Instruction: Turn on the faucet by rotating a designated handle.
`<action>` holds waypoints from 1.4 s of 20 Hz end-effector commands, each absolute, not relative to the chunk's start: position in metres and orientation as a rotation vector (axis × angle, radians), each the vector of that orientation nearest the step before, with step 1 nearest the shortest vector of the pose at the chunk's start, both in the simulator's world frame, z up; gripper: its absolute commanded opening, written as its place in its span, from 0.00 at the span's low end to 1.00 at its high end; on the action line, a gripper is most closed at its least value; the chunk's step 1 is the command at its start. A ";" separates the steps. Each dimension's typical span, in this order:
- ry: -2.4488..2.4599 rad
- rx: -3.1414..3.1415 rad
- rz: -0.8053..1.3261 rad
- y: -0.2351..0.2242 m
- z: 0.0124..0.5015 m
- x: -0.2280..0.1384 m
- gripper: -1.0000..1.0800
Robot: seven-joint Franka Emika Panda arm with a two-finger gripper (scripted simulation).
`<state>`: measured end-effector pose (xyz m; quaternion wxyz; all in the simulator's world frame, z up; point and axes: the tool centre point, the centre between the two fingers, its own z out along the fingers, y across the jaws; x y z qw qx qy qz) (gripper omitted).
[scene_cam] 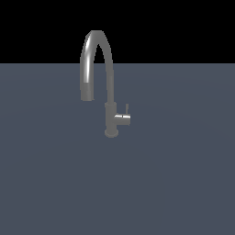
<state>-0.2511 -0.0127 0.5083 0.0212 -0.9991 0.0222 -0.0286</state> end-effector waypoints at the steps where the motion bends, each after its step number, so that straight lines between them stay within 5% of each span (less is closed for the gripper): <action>1: 0.069 -3.097 -0.089 -0.013 0.508 -0.251 0.00; 14: 0.164 -3.035 -0.003 -0.013 0.502 -0.227 0.00; 28: 0.441 -2.802 0.248 -0.021 0.473 -0.152 0.00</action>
